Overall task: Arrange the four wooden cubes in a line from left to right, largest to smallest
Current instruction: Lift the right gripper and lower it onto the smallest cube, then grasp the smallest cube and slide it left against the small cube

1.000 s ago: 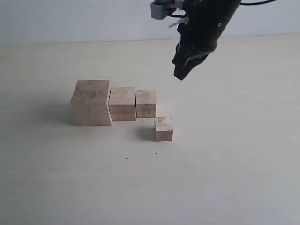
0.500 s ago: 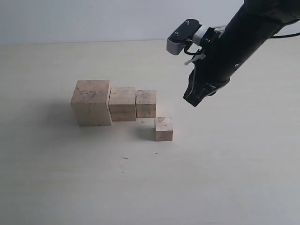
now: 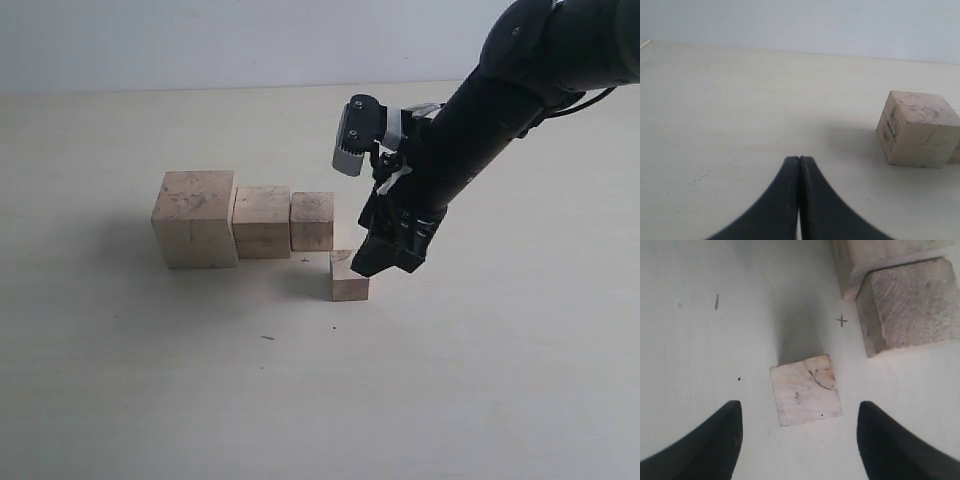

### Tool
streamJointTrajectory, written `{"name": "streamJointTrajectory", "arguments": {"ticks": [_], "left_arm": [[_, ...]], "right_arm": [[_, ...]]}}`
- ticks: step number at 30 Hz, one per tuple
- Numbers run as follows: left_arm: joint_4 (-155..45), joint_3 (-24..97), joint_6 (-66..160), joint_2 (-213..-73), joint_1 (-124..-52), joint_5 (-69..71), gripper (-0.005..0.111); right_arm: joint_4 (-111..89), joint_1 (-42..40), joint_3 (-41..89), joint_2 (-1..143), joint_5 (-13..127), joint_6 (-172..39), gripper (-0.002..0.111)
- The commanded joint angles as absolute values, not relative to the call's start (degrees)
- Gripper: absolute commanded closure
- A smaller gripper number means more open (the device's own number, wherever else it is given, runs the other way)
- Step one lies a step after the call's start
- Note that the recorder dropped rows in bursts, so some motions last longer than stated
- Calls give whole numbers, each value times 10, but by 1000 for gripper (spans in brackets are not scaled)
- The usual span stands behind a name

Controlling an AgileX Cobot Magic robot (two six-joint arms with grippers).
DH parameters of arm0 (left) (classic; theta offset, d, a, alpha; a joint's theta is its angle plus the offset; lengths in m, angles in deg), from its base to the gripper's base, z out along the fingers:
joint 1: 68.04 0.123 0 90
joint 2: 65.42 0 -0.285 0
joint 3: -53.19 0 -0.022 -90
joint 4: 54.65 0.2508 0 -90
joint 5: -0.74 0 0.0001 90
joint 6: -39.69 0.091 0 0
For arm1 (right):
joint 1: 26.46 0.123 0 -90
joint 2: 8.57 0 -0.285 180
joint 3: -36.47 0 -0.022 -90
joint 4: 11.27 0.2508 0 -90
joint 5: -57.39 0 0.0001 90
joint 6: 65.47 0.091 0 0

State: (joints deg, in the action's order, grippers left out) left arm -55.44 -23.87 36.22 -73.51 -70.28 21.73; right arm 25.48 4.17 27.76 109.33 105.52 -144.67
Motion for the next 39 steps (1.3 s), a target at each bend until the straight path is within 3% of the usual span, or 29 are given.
{"name": "streamJointTrajectory", "arguments": {"ticks": [1,27,39], "left_arm": [[-554,-240,363,-732,-700,211,107],[-554,-240,363,-732,-700,211,107],[-554,-240,363,-732,-700,211,107]], "right_arm": [[284,42,275,1106,1054,-1498,45],[312,42,276,1163,1021,-1569,45],[317,42,276,1163,1007,-1569,56]]}}
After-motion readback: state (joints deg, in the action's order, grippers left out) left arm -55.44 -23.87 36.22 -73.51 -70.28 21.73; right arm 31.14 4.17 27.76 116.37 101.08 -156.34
